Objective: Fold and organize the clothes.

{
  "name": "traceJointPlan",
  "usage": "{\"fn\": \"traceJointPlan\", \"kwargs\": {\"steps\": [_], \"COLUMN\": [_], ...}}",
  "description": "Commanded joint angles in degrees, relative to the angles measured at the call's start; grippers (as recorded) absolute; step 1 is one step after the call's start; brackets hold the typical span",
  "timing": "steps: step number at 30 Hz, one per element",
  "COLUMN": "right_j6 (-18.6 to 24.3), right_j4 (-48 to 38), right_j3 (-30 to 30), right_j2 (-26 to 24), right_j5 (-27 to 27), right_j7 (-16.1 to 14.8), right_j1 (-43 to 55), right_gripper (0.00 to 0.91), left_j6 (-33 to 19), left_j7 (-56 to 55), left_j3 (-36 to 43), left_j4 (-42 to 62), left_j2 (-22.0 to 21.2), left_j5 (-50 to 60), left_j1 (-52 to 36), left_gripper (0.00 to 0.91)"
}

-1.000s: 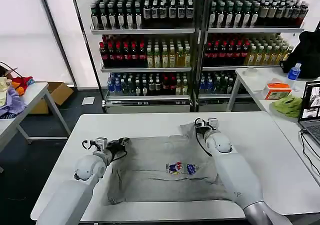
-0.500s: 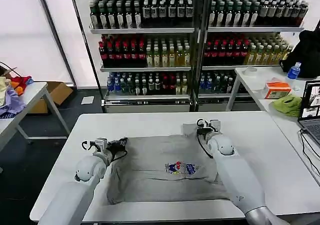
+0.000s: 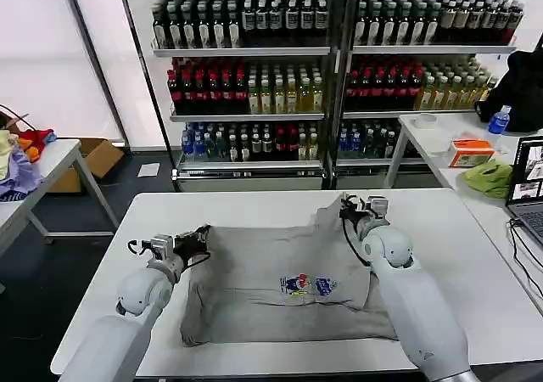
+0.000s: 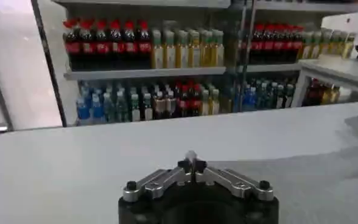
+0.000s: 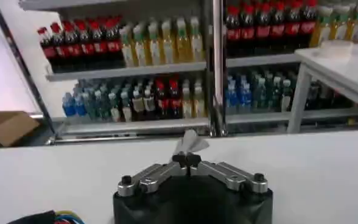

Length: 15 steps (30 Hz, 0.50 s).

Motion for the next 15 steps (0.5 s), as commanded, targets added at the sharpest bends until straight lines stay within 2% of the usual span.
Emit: {"fn": "traceJointPlan", "kwargs": {"steps": [1, 15], "right_j6": [0.1, 0.0], "right_j4": [9.9, 21.3], "right_j3": [2.0, 8.8], "right_j2": [-1.6, -5.7], "right_j5": [0.7, 3.3], "right_j7": [1.4, 3.5], "right_j1": [-6.9, -18.8], "right_gripper": [0.0, 0.0], "left_j6": [-0.9, -0.8], "left_j7": [0.3, 0.5], "left_j3": [-2.9, -4.4], "left_j4": [-8.7, -15.1], "left_j2": [0.5, -0.8], "left_j5": [1.4, 3.4], "left_j1": [7.0, 12.9], "left_gripper": [0.01, 0.01]}}
